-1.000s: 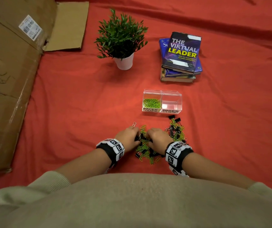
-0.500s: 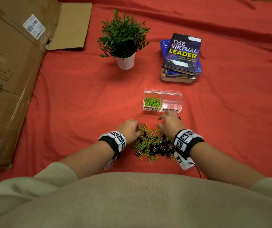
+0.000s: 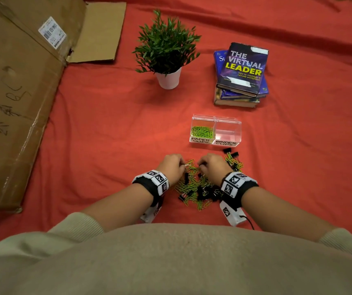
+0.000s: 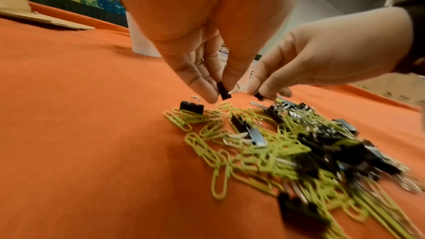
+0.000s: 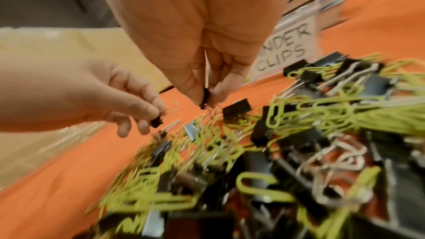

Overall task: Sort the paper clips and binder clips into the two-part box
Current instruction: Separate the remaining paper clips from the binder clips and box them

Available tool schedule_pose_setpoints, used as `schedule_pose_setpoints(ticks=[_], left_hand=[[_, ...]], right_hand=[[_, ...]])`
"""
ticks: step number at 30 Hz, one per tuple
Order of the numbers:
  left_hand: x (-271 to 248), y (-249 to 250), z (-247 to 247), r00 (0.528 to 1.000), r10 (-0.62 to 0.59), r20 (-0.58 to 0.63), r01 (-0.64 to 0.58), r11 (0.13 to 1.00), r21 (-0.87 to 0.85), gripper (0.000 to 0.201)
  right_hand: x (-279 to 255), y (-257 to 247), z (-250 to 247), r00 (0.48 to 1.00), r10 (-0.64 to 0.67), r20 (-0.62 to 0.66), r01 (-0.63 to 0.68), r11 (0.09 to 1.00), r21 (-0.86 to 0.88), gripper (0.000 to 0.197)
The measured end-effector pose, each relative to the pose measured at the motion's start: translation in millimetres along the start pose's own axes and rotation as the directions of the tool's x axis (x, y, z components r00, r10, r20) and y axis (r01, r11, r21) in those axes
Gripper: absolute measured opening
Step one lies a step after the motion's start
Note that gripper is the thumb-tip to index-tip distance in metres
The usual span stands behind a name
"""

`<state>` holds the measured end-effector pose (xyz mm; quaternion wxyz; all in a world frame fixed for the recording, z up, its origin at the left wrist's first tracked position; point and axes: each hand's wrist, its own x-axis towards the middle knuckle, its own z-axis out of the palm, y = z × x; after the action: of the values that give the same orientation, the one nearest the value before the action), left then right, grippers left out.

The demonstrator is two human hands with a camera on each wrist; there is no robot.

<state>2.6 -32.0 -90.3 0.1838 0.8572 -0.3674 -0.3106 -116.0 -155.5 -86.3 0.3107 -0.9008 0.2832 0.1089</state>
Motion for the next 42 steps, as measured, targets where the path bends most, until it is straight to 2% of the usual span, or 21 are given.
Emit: schedule_pose_setpoints(ticks=[3, 7, 10, 12, 13, 15, 16, 18, 23, 26, 28, 30, 32, 34, 36, 38, 42], left_hand=[[11, 4, -12, 0.999, -0.019, -0.05, 0.015, 0.998, -0.064, 0.01], [23, 3, -24, 0.996, -0.039, -0.076, 0.034, 0.997, -0.07, 0.013], [21, -4, -24, 0.992, -0.05, -0.116, 0.049, 0.999, -0.01, 0.017], [16, -9, -21, 0.99, -0.073, -0.119, 0.077, 0.996, 0.033, 0.019], [14, -10, -19, 0.991, -0.081, -0.104, 0.088, 0.995, 0.057, 0.021], [12, -12, -13, 0.995, -0.084, -0.051, 0.089, 0.991, 0.103, 0.025], [10, -11, -11, 0.996, -0.082, -0.025, 0.085, 0.989, 0.123, 0.027], [10, -10, -7, 0.998, -0.069, -0.005, 0.069, 0.986, 0.149, 0.027], [15, 1, -8, 0.996, -0.012, -0.085, 0.014, 0.999, 0.03, 0.022], [10, 6, -10, 0.991, 0.026, -0.133, -0.018, 0.998, 0.066, 0.016], [3, 8, -7, 0.998, 0.021, -0.065, -0.013, 0.992, 0.126, 0.012], [-3, 7, -1, 0.999, 0.01, 0.05, -0.019, 0.984, 0.176, 0.012], [-8, 6, 7, 0.991, 0.038, 0.125, -0.065, 0.974, 0.217, 0.019], [-10, 5, 14, 0.983, 0.069, 0.171, -0.113, 0.959, 0.26, 0.025], [-11, 5, 17, 0.978, 0.09, 0.186, -0.144, 0.942, 0.304, 0.026], [-11, 4, 17, 0.977, 0.107, 0.182, -0.159, 0.939, 0.305, 0.025], [-10, 2, 11, 0.971, 0.159, 0.179, -0.191, 0.965, 0.18, 0.014]], right_hand=[[3, 14, -13, 0.992, 0.11, -0.058, -0.106, 0.992, 0.07, 0.02], [5, 26, -24, 0.98, 0.172, -0.099, -0.16, 0.98, 0.12, 0.023], [5, 31, -23, 0.966, 0.152, -0.208, -0.133, 0.986, 0.101, 0.027], [3, 32, -19, 0.959, 0.068, -0.275, -0.059, 0.997, 0.041, 0.027], [1, 30, -16, 0.967, 0.026, -0.254, -0.023, 1.0, 0.013, 0.024], [-4, 25, -9, 0.993, -0.028, -0.112, 0.021, 0.998, -0.062, 0.02], [-8, 22, -6, 0.998, -0.043, -0.036, 0.039, 0.994, -0.105, 0.02], [-12, 20, 0, 0.998, -0.063, 0.03, 0.067, 0.985, -0.156, 0.02], [-13, 28, -8, 0.999, 0.047, -0.01, -0.048, 0.994, -0.099, 0.019], [-12, 34, -16, 0.995, 0.073, -0.066, -0.08, 0.99, -0.114, 0.021], [-12, 31, -16, 0.998, 0.03, -0.064, -0.037, 0.993, -0.114, 0.019], [-15, 24, -13, 0.999, -0.036, 0.004, 0.036, 0.993, -0.111, 0.02], [-17, 18, -8, 0.992, -0.079, 0.094, 0.091, 0.987, -0.132, 0.025], [-18, 18, -4, 0.988, -0.067, 0.138, 0.091, 0.98, -0.18, 0.031], [-19, 22, -3, 0.987, -0.033, 0.154, 0.065, 0.975, -0.211, 0.032], [-20, 27, -4, 0.989, -0.017, 0.149, 0.05, 0.974, -0.221, 0.024], [-20, 34, -9, 0.996, 0.03, 0.082, -0.012, 0.977, -0.214, 0.016]])
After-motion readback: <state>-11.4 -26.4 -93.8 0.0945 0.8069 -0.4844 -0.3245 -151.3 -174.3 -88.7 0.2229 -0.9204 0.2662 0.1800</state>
